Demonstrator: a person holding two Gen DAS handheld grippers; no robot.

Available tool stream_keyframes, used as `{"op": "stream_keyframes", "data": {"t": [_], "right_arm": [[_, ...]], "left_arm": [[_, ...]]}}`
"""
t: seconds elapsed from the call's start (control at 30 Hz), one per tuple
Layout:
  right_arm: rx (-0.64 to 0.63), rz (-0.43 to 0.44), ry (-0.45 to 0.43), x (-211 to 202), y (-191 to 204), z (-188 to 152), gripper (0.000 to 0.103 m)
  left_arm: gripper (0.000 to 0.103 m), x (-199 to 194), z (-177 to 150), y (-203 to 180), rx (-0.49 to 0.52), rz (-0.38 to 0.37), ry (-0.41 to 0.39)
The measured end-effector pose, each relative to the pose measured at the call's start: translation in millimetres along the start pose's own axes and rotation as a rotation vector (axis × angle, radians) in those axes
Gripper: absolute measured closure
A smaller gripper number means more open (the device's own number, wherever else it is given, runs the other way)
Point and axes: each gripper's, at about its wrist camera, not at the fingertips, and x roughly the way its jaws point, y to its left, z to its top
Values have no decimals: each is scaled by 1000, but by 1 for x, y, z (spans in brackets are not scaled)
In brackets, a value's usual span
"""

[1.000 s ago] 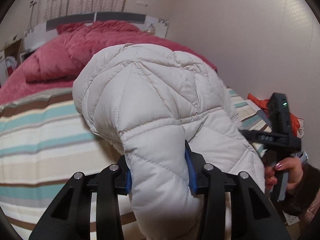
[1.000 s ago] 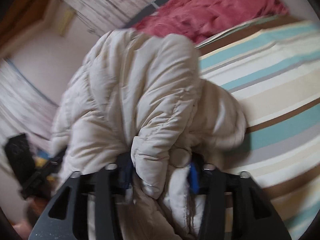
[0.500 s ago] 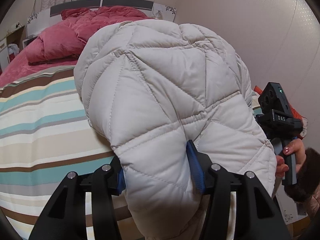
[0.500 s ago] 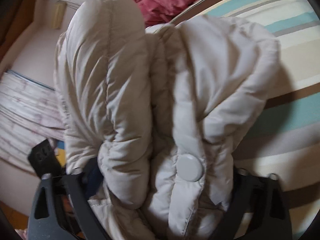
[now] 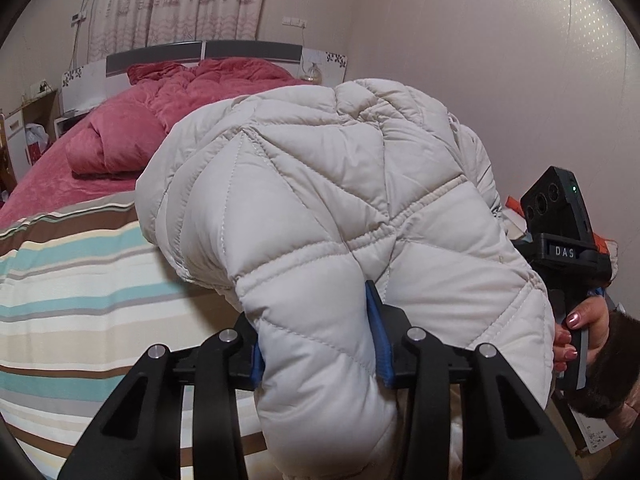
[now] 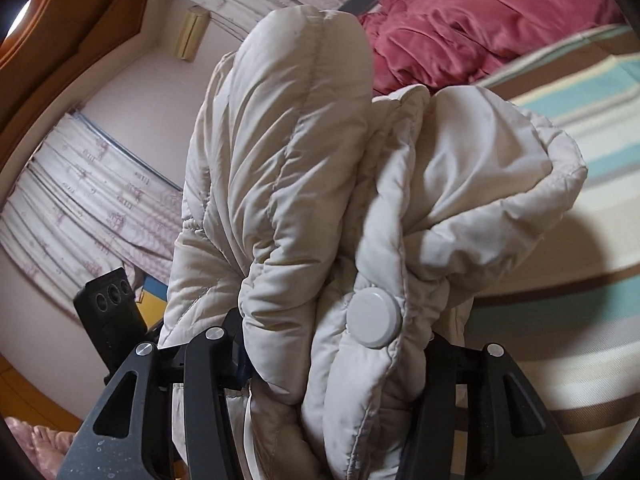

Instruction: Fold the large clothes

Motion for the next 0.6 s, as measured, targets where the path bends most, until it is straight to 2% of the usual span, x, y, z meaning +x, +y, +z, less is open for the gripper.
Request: {"op": "stream_keyframes", "data": {"t": [0.3,0.6], "right_arm": [[-31,76,6,49,49,19,54],[-130,92,92,143,120,10,54]], "left_arm": [[64,-42,3,50,-31,58,-82],[64,-79,-28,133,-137,169,-106]]}}
